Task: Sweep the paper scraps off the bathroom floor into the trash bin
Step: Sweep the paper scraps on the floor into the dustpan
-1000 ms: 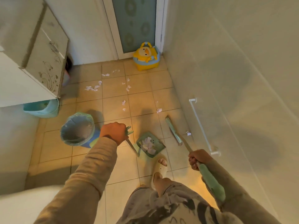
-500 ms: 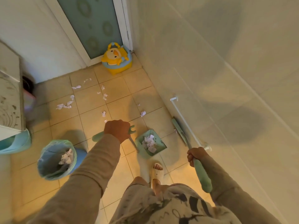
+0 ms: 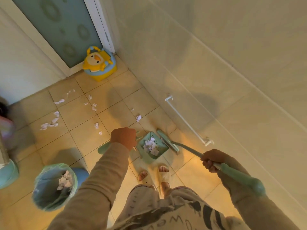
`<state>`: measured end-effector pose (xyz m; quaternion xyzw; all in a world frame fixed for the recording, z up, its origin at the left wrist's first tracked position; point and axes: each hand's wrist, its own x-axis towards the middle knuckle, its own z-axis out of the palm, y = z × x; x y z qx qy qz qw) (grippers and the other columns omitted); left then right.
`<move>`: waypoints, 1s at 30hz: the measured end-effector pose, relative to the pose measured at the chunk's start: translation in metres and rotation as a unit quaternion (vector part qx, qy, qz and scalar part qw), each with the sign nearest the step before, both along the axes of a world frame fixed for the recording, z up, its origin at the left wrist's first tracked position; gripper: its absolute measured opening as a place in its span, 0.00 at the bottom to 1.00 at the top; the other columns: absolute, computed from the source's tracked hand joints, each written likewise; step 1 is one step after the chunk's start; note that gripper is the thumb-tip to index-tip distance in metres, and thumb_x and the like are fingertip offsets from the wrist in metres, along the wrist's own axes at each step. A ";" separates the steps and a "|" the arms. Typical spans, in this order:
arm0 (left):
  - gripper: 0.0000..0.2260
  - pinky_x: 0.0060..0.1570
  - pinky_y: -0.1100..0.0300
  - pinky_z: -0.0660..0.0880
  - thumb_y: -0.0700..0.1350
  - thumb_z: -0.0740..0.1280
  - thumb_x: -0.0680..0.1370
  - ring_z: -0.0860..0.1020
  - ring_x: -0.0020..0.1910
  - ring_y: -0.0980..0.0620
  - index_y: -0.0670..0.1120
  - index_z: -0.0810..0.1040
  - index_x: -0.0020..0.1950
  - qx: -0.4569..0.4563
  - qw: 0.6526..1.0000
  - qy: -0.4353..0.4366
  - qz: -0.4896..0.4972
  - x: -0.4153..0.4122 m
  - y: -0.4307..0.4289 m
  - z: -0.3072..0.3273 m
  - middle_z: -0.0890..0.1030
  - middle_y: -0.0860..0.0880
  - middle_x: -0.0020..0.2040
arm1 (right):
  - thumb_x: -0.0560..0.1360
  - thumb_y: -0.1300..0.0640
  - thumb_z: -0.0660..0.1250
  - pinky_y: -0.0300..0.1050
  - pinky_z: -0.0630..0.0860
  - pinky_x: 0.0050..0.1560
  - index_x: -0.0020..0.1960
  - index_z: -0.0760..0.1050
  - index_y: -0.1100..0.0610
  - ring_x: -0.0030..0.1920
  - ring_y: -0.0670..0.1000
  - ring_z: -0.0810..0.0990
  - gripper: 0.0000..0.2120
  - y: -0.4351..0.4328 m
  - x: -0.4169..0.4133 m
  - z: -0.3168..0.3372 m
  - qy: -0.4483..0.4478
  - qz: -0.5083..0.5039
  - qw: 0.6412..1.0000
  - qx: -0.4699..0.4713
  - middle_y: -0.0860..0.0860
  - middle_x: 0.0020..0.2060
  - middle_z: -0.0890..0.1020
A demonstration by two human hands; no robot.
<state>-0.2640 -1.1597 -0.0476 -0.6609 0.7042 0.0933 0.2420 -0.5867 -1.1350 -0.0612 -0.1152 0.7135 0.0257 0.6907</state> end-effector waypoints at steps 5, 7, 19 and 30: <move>0.11 0.44 0.59 0.72 0.52 0.64 0.78 0.80 0.51 0.48 0.48 0.77 0.55 -0.010 1.000 0.003 -0.006 0.005 -0.002 -0.001 0.82 0.48 0.51 | 0.75 0.70 0.58 0.35 0.65 0.21 0.37 0.67 0.61 0.17 0.47 0.67 0.10 0.022 0.029 -0.003 0.052 0.100 0.992 -0.054 0.54 0.25 0.69; 0.10 0.44 0.59 0.73 0.51 0.64 0.78 0.81 0.51 0.48 0.48 0.77 0.55 -0.012 1.000 0.003 -0.007 0.006 0.000 -0.001 0.82 0.48 0.51 | 0.74 0.70 0.59 0.40 0.67 0.25 0.35 0.67 0.61 0.24 0.50 0.69 0.11 0.020 0.044 -0.010 0.091 0.165 0.978 -0.093 0.55 0.28 0.70; 0.07 0.38 0.60 0.68 0.48 0.65 0.78 0.82 0.47 0.49 0.48 0.79 0.52 -0.029 1.000 0.001 -0.005 0.005 0.002 -0.002 0.83 0.48 0.47 | 0.79 0.67 0.53 0.29 0.64 0.16 0.37 0.65 0.61 0.12 0.45 0.65 0.13 0.012 0.020 -0.008 -0.030 -0.036 0.999 0.009 0.51 0.15 0.68; 0.14 0.45 0.58 0.74 0.56 0.66 0.76 0.81 0.50 0.47 0.48 0.78 0.54 -0.027 0.994 0.057 0.086 0.047 0.027 0.006 0.83 0.48 0.50 | 0.79 0.68 0.52 0.28 0.63 0.17 0.35 0.63 0.61 0.10 0.45 0.63 0.14 -0.009 0.055 0.002 0.008 0.019 0.998 -0.055 0.50 0.13 0.66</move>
